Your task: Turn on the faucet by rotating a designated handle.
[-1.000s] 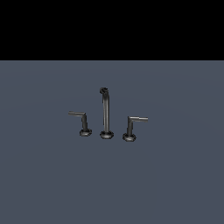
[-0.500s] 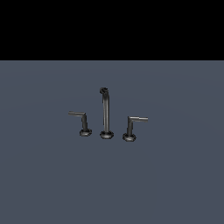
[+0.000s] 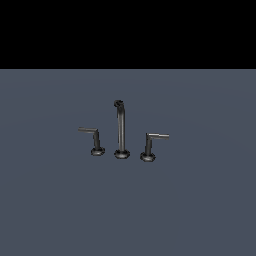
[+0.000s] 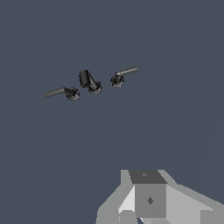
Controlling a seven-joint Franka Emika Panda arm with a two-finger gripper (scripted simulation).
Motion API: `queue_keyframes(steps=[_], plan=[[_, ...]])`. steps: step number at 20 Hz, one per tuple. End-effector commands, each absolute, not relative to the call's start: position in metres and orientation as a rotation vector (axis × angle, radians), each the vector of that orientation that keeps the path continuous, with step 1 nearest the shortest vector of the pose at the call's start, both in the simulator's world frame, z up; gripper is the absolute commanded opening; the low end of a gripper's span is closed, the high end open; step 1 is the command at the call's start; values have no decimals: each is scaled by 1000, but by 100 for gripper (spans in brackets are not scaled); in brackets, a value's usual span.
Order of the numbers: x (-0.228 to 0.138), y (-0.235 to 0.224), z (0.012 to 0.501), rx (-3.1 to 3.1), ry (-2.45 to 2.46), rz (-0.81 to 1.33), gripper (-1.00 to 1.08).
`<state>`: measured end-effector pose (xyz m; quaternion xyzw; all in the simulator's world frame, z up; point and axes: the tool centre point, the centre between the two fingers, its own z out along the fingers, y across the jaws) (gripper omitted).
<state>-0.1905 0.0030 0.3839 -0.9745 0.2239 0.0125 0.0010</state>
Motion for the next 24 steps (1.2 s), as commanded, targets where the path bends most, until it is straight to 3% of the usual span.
queue_keyframes(steps=[1, 24], plan=[[-179, 4, 368, -3033, 808, 37, -100], [-75, -26, 224, -2645, 1686, 20, -100]])
